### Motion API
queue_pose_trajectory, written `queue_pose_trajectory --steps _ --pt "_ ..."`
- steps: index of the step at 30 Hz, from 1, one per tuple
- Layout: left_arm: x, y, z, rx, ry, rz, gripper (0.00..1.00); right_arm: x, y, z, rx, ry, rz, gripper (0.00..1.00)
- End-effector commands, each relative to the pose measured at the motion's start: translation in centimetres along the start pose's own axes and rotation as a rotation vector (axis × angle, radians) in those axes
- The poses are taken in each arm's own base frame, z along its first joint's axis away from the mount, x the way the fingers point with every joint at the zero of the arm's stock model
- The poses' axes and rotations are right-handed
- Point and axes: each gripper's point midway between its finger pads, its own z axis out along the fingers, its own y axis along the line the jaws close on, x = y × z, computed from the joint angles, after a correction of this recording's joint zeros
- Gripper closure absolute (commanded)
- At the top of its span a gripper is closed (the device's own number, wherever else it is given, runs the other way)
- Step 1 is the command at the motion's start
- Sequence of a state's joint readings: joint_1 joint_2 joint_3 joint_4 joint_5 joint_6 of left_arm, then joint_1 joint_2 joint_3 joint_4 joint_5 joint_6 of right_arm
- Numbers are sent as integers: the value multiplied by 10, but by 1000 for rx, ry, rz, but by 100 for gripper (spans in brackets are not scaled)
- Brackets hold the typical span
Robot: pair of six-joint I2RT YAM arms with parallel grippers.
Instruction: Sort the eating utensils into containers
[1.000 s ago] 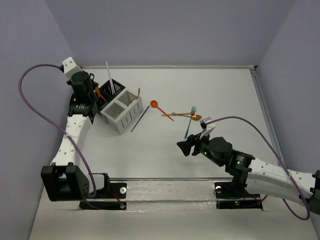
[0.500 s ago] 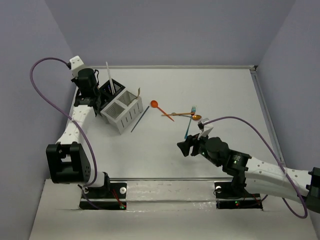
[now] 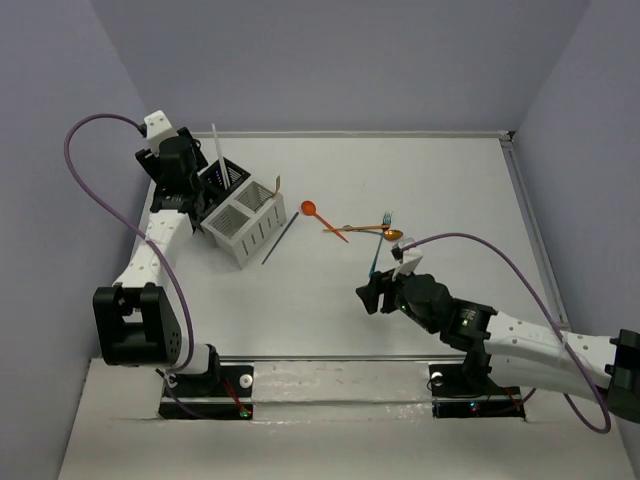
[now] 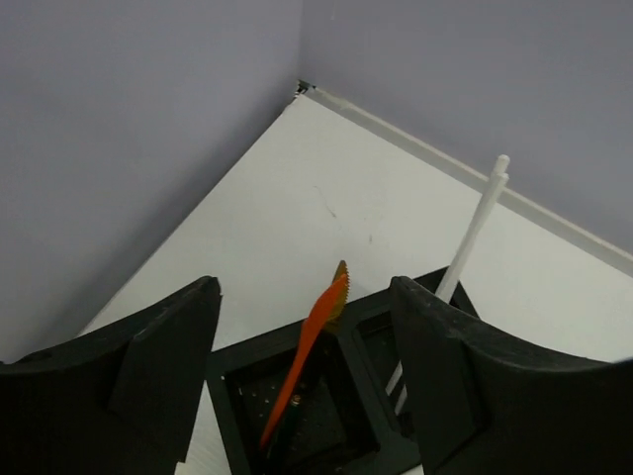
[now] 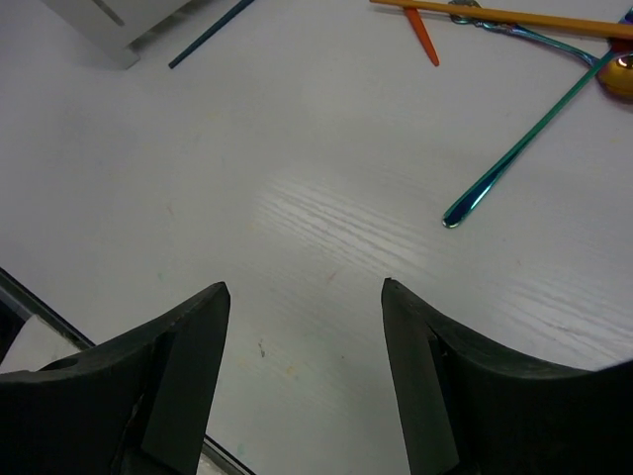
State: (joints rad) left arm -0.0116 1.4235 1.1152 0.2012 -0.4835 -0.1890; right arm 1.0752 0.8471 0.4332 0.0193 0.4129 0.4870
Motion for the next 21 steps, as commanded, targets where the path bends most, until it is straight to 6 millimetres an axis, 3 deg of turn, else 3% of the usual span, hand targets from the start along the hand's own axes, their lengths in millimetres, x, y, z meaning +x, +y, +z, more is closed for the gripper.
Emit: queue_pose_trajectory --steps 1,4,6,7,8,9,10,12,14,15,19,20,21 --pt "-70 -39 -38 156 -139 -139 16 -15 9 5 20 -15 28 32" --pt "-78 -64 -63 257 -136 -164 8 -11 12 15 43 14 32 32" --pt "-81 -91 -96 370 -131 -175 4 -3 18 22 34 57 34 32" --pt "-82 -109 -121 445 -128 -177 1 -12 29 25 0 43 53 32" --pt "-86 -106 -125 450 -136 -180 1 -13 36 28 -24 45 61 32" --pt "-82 -122 -144 508 -119 -172 1 -14 42 31 -44 44 66 32" --pt "-93 -126 -160 560 -129 -188 1 -13 49 38 -58 54 64 32" --pt "-95 -137 -186 657 -107 -198 1 -18 56 47 -62 48 61 32" --pt "-106 -130 -205 710 -123 -226 1 -9 55 61 -29 75 40 32" --pt "-107 -127 -212 729 -125 -233 1 -20 63 67 -37 59 42 32" --pt "-101 -106 -234 777 -131 -227 1 -28 72 96 8 31 43 30" --pt "-95 -97 -239 778 -132 -225 1 -19 69 108 41 46 40 29" --pt "-91 -94 -243 791 -131 -226 1 -28 74 115 48 22 50 29"
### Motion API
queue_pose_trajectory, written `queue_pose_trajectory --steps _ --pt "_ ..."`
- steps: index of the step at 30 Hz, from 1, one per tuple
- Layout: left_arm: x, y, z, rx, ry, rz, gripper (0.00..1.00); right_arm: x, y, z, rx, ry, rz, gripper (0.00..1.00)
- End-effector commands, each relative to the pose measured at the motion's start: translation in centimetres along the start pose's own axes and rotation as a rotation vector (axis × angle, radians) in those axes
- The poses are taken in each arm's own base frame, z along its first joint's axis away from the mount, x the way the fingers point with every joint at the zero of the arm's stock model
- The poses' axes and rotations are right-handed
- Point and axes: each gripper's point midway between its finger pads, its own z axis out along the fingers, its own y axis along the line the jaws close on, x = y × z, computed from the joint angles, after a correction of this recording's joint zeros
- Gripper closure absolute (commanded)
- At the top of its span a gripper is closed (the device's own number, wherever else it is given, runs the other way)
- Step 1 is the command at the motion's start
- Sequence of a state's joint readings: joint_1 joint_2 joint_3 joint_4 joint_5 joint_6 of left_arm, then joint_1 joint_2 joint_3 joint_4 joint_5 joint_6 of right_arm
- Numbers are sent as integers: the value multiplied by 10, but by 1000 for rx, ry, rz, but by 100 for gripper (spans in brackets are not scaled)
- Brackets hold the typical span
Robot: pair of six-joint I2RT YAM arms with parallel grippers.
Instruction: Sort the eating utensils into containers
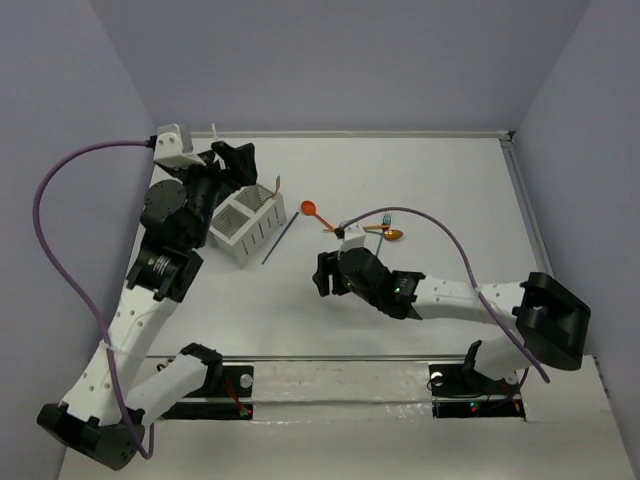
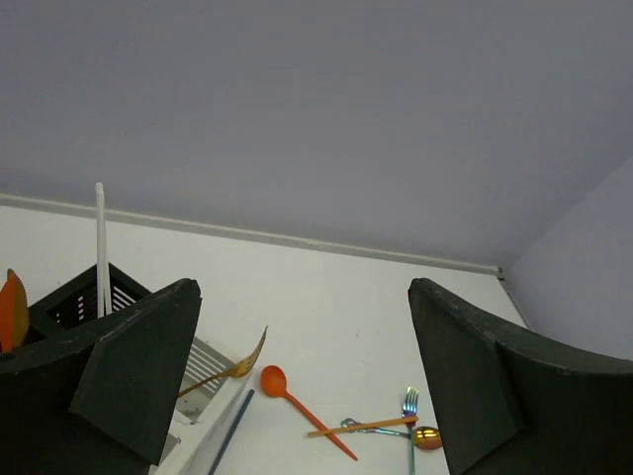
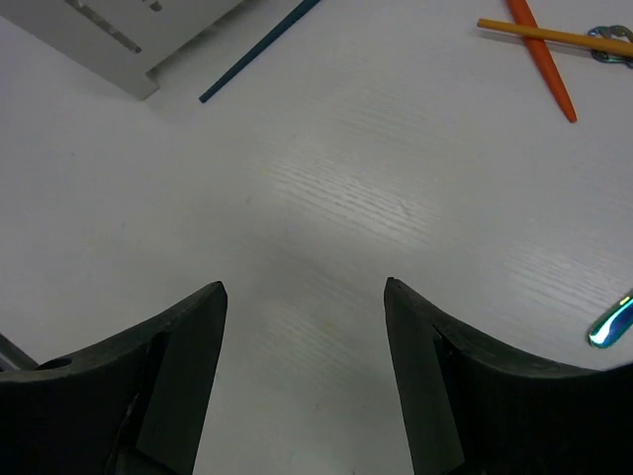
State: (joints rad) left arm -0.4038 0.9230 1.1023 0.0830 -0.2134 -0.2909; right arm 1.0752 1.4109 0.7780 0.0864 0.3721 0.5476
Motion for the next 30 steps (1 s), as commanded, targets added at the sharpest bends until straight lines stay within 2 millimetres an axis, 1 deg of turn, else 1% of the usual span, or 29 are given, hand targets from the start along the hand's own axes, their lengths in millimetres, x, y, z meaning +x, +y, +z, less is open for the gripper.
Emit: queue_pose_trajectory --steps 1,2,3,4,5,6,7,8,9,10,13,14,15,16,17,18,20,23,24,30 --pt "8 2 -36 60 0 -13 1 -43 23 28 34 -137 53 29" --pt "9 3 -40 66 -1 -12 1 -45 23 34 50 -144 55 25" --pt "10 5 -45 68 -7 -10 1 -36 20 48 81 -133 44 22" --pt "10 7 -49 67 -12 -8 1 -50 26 55 94 -167 54 20" --pt "12 10 -56 68 -21 -7 1 -51 29 62 103 -167 46 20" --pt "10 10 -59 71 -34 -6 1 -52 31 70 112 -168 40 20" --pt "10 10 -61 80 -39 -7 1 -39 29 86 137 -143 22 20" --pt "9 9 -65 91 -48 -11 1 -50 39 93 126 -164 39 20" --pt "7 6 -66 106 -52 -14 1 -51 43 100 127 -164 46 20" --pt "6 3 -69 125 -55 -17 1 -52 42 114 144 -169 54 20" --pt "6 -4 -73 159 -54 -26 1 -49 42 132 166 -161 77 19" --pt "5 -6 -74 172 -53 -28 1 -50 38 143 179 -159 86 19" --pt "4 -9 -76 186 -54 -29 1 -51 34 148 187 -159 98 19" --pt "4 -10 -77 191 -54 -29 1 -49 36 152 184 -155 103 19" --pt "1 -11 -80 196 -61 -30 1 -50 32 157 193 -154 108 19" --pt "0 -10 -81 196 -66 -33 1 -48 33 163 193 -150 103 19" --pt "-4 -12 -84 208 -81 -39 1 -45 34 168 199 -144 96 19" --pt "-4 -15 -85 223 -75 -44 1 -41 36 177 190 -144 97 19" --pt "-3 -16 -84 227 -73 -44 1 -41 31 180 202 -143 102 19" --pt "-1 -19 -85 245 -66 -48 1 -30 29 196 221 -123 93 19"
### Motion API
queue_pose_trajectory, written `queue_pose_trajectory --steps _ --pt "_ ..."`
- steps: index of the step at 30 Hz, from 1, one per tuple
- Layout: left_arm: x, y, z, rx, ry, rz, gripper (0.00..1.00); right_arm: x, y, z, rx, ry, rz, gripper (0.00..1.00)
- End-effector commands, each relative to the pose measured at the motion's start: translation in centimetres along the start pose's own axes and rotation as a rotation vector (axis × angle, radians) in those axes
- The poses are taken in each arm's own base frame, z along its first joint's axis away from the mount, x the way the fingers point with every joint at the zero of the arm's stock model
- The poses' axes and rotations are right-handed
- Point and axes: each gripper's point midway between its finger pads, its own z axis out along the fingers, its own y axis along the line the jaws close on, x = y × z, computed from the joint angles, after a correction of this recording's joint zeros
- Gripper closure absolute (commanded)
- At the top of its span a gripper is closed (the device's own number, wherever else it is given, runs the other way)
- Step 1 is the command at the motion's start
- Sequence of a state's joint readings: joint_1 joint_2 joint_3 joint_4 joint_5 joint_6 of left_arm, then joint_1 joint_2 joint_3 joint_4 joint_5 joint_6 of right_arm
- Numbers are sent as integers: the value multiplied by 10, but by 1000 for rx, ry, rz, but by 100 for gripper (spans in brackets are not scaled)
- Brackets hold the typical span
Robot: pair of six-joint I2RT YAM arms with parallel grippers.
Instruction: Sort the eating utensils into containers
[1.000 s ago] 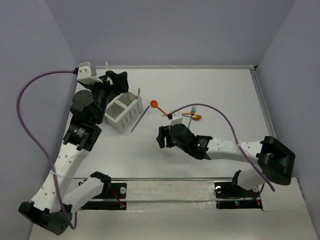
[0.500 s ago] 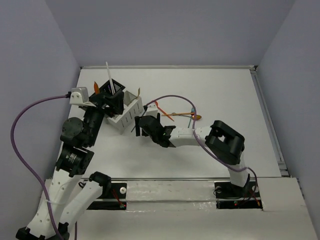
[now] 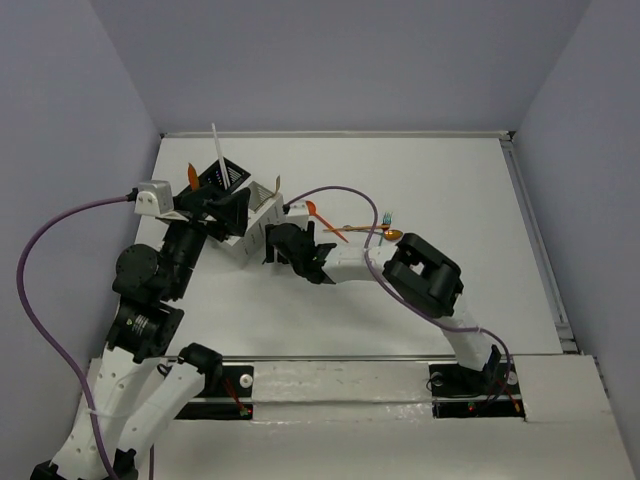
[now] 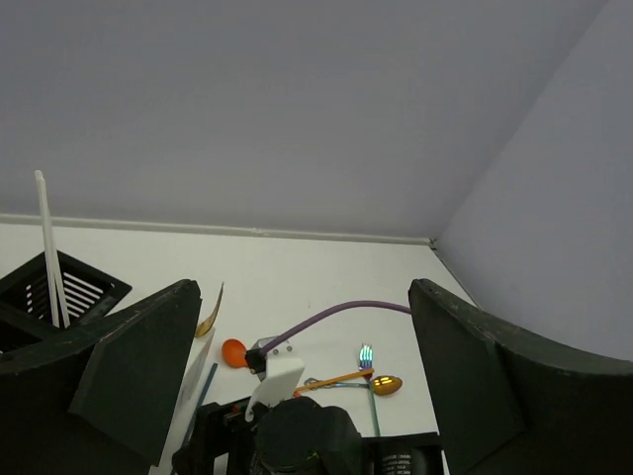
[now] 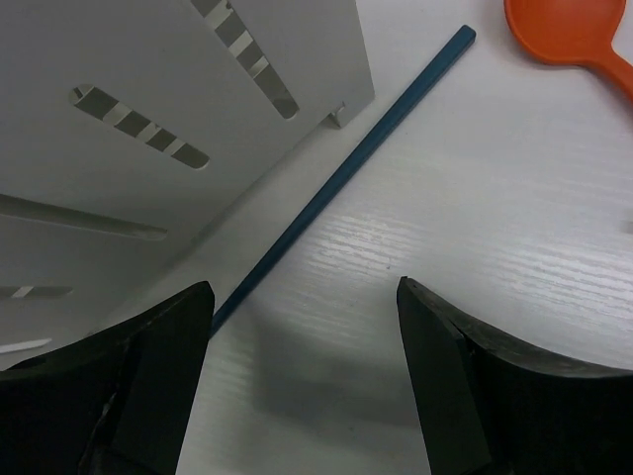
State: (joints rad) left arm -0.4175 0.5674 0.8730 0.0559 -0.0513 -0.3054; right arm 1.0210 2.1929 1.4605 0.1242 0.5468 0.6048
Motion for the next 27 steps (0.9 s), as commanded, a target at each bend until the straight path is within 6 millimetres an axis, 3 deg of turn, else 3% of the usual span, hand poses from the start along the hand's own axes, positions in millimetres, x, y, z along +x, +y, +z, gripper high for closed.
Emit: queue_pose_trajectory --steps 1,16,27 --pt "-9 -10 1 48 -38 -11 1 -15 11 9 9 -50 41 19" --pt "-9 -10 0 48 -42 -14 1 8 -14 16 100 -3 -70 29" --pt "-11 -11 -1 53 -47 -13 1 31 -20 26 128 75 -150 28"
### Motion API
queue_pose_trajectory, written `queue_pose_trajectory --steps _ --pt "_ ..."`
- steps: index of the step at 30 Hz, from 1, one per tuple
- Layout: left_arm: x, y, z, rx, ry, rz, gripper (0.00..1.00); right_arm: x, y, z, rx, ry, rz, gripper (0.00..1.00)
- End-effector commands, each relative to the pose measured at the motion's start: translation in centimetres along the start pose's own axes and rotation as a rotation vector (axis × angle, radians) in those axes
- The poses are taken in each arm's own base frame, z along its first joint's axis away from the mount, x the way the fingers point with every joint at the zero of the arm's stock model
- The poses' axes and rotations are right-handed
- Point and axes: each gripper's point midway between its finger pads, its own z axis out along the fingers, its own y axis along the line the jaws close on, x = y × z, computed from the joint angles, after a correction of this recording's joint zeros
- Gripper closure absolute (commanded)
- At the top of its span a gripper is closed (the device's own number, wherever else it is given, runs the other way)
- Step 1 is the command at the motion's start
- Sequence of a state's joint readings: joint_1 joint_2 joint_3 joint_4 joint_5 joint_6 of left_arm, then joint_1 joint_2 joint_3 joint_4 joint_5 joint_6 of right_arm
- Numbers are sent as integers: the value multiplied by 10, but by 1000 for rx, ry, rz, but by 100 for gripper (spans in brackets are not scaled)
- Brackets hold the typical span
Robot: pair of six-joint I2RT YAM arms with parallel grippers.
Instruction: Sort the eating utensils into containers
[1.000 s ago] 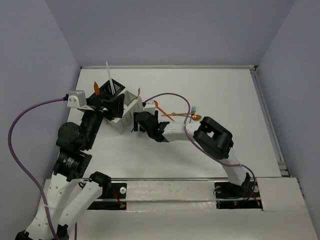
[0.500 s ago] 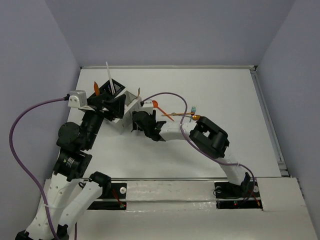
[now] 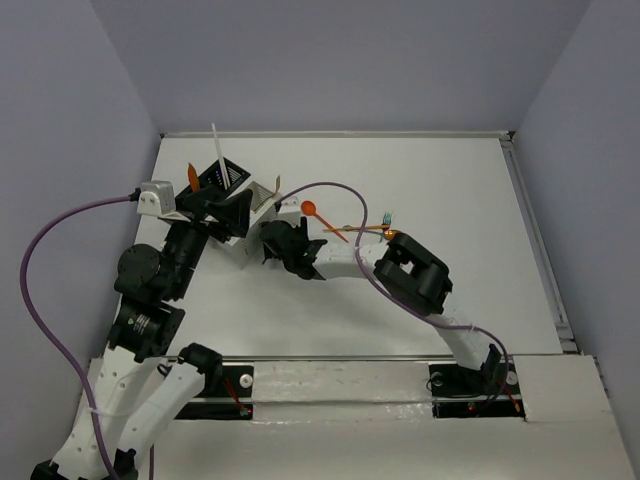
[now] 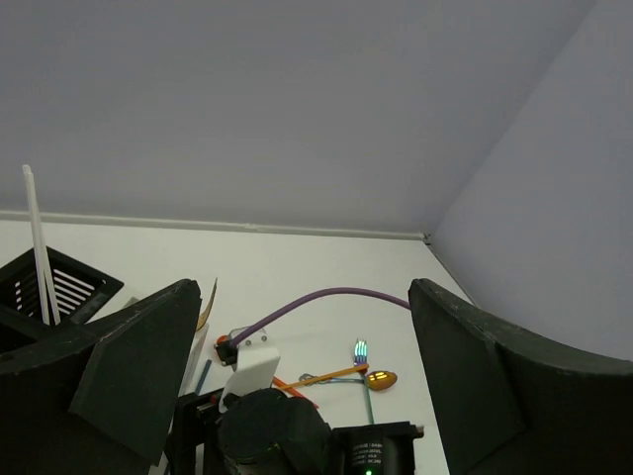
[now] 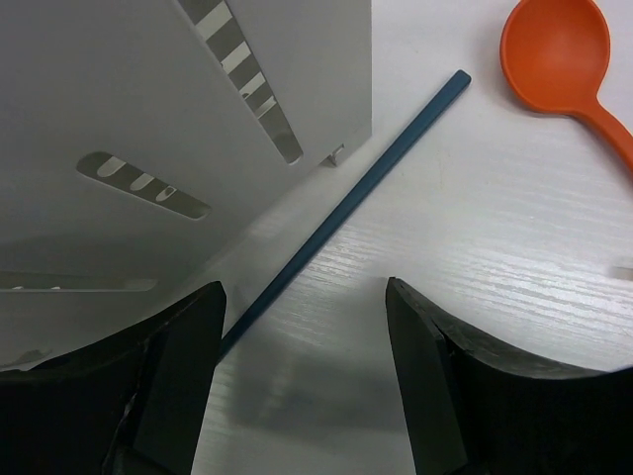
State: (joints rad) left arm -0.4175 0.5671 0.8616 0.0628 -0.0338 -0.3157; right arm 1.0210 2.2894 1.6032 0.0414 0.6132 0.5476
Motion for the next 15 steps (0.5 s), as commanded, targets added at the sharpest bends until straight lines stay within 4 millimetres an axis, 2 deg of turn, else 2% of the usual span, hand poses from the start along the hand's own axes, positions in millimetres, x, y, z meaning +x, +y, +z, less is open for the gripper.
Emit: queue_pose_trajectory --steps 1,5,9,15 --pt "-15 -9 -2 41 -58 -4 1 36 -17 7 57 92 -83 28" --pt "-17 -10 -3 41 -63 -3 1 44 -27 7 93 107 -100 28" --pt "-18 -10 -3 43 -67 -5 1 50 -38 4 125 114 -124 36" --pt "-18 -12 -5 49 -66 -6 1 61 -52 2 160 142 -183 36"
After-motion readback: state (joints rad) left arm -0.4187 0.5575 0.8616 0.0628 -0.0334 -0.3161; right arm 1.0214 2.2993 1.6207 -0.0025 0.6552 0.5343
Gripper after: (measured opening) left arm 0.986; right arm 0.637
